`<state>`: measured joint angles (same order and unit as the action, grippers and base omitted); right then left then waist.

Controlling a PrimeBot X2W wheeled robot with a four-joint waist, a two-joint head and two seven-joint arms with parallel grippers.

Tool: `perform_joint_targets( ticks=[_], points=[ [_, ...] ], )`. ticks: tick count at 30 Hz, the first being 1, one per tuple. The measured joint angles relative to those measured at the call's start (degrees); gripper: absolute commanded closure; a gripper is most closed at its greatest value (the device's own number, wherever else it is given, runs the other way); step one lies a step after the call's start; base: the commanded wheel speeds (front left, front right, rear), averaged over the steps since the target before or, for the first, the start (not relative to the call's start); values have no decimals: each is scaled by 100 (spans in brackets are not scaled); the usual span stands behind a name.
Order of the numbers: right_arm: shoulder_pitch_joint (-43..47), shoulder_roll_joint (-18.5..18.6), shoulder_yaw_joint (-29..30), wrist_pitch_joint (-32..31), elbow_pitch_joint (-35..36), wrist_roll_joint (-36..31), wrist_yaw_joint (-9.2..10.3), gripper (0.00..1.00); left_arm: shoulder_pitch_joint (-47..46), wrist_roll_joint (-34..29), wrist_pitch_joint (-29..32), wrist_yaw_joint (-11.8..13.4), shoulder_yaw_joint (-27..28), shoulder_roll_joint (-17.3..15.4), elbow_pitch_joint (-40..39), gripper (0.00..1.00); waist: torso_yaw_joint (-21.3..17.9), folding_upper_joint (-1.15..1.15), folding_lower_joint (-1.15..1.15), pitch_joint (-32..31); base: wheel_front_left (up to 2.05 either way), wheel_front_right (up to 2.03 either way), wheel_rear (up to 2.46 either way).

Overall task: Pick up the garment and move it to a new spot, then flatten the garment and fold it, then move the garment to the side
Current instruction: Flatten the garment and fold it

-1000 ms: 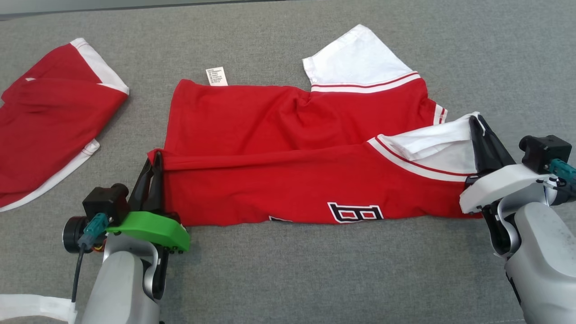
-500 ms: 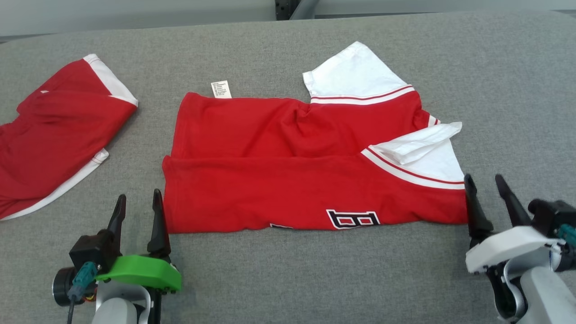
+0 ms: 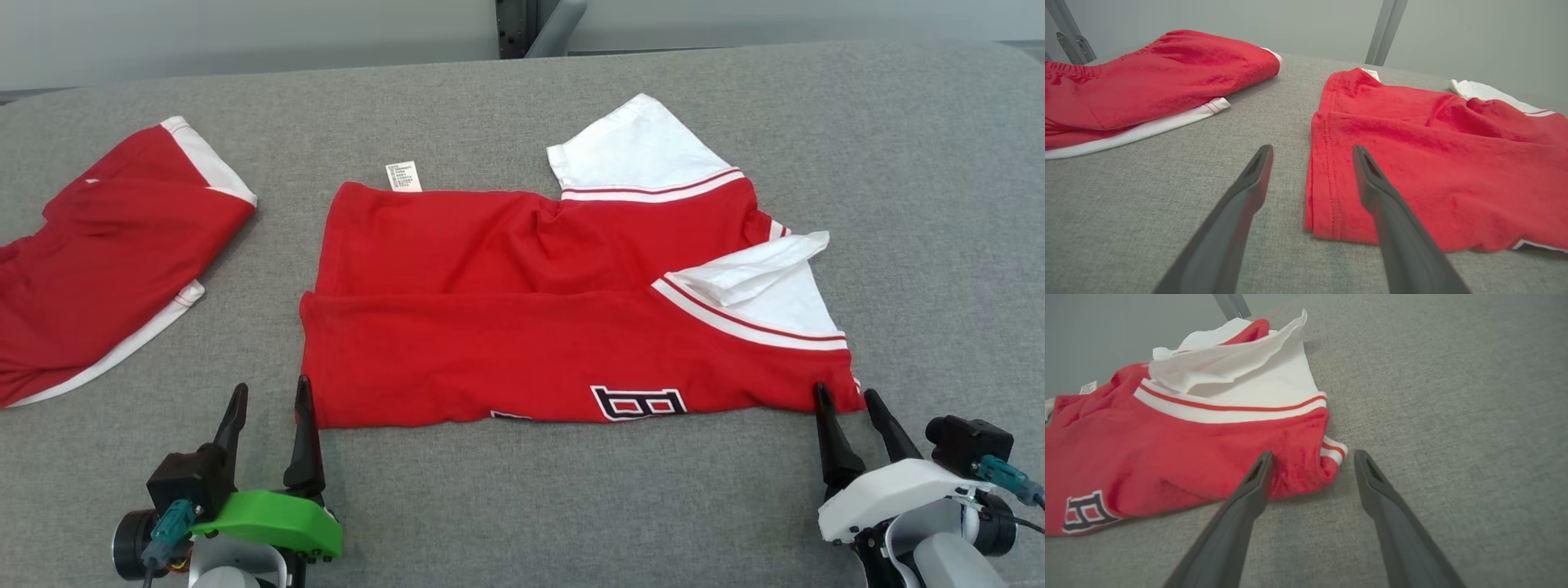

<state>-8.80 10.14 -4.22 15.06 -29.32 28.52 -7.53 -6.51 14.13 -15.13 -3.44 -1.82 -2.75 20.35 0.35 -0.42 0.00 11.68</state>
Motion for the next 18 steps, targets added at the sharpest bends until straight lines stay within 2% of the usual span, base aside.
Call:
perform_joint_targets(
  ticks=[3, 4, 5, 6, 18],
  points=[
    [-59, -34, 18, 0, -168, 76, 0, 0, -1, -3, 0, 0, -10, 1, -4, 0, 45, 0, 0, 12, 0, 0, 0],
    [-85, -36, 24, 0, -193, 102, 0, 44, -1, -3, 0, 0, -8, 0, -5, 0, 59, 0, 0, 16, 0, 0, 0],
    [-107, -34, 31, 0, -201, 116, 0, 68, -1, -3, 0, 0, -9, 0, -9, 0, 71, 0, 0, 21, 0, 0, 0],
    [-120, -33, 37, 0, -207, 118, 0, 100, -1, -9, 0, 0, -9, 0, -14, 0, 82, 0, 0, 25, 0, 0, 0],
    [-116, -23, 220, 0, 56, 35, 0, 100, -5, 108, 1, -44, -89, 0, 214, 0, 50, 0, 0, 88, 0, 0, 0]
  ],
)
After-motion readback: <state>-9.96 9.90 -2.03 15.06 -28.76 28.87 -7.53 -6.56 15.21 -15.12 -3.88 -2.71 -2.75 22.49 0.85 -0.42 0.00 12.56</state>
